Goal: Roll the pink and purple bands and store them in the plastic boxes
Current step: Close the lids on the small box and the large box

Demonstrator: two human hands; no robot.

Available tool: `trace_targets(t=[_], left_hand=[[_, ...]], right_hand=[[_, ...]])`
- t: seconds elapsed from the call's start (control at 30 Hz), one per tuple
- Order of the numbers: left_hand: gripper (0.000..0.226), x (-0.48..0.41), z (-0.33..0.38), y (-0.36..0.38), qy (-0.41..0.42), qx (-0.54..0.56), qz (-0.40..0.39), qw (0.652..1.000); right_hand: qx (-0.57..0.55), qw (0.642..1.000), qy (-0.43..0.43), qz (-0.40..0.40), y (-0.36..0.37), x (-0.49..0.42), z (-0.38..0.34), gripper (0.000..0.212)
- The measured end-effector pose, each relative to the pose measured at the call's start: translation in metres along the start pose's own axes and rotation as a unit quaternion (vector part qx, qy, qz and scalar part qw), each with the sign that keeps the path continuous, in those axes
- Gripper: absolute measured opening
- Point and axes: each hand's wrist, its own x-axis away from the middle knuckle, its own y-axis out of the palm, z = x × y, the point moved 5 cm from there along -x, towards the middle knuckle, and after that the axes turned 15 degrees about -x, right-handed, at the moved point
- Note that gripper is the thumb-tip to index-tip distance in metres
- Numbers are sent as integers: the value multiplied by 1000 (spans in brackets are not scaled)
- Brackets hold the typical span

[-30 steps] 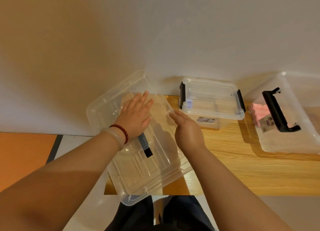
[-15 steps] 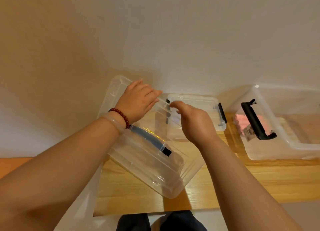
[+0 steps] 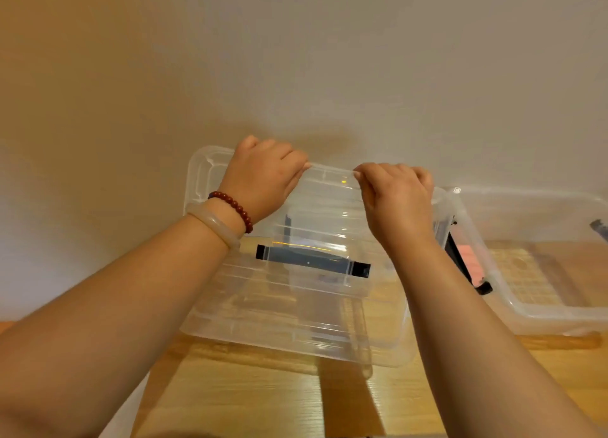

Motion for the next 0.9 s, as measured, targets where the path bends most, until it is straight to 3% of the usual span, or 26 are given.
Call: trace_targets(t=[0.1,0.5,0.67,0.9], left_hand=[[35,-22,19,0,-9,-12,13,1000],[33,-120,84,-4,-25,-59,64,996],[32,-141,87,1,-3,-57,79,995],[30,-144,61,-2,21,-48,103,993]], right_hand=[[0,1000,-13,10,-17,-15,23,30],[0,996,-71,51,-79,-66,108,29],[5,995,-37,88,-75,-70,115,26],[19,992,-56,111,-71,-90,97,25]])
